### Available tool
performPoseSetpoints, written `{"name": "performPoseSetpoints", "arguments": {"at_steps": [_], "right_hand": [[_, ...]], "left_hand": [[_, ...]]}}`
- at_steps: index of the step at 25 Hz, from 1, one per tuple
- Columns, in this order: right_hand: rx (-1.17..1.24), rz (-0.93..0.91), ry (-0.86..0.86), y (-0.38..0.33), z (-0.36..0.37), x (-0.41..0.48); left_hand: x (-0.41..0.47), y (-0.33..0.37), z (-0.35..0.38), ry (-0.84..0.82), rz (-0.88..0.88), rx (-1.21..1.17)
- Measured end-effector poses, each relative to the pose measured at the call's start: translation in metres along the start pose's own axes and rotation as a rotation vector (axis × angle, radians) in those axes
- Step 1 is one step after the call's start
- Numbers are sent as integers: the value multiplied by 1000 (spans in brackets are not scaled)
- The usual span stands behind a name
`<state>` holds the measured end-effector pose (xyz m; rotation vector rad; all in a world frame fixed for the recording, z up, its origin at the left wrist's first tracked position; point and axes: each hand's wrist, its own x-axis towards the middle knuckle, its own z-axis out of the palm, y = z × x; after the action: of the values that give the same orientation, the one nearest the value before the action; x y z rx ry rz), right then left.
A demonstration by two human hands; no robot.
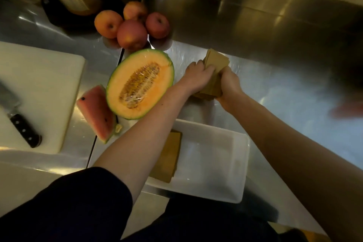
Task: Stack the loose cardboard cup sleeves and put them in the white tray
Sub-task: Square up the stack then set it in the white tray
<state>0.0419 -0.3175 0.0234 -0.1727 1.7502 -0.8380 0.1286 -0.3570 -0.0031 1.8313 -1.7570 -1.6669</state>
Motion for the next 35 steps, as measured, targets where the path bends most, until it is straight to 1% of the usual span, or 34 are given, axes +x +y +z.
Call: {"name": "performPoseSetpoints", "arguments": {"at_steps": [3,8,13,15,17,21,23,25,27,29,32,35], "right_hand": [[-48,-7,34,-1,3,9],[-96,-11,68,3,5,17],[-16,22,57,7,5,22],[42,46,20,7,3,23],[79,50,-18,7,-1,24],[28,38,-84,8,-15,24],[4,29,-107,9,-22,21],[-10,16,-138,10,-30,16],[-26,7,-172,12,-38,11],[-64,-69,-199,17,-55,3],[-141,-203,-173,24,-82,-14],[-120,-240,-184,32,-120,-32]], "left_hand": [[10,-8,-2,-42,1,43],[19,-13,0,-70,5,-12],[17,-15,3,-63,-6,-22],[17,-12,2,-68,-41,-90],[19,-12,0,-65,-91,-211],[12,-11,-3,-80,-199,-476],[4,-6,1,-99,-239,-544],[-6,1,6,-122,-243,-576],[-15,4,10,-147,-224,-588],[-29,11,17,-170,-167,-558],[-52,26,30,-208,-104,-528],[-76,43,58,-251,-20,-525]]}}
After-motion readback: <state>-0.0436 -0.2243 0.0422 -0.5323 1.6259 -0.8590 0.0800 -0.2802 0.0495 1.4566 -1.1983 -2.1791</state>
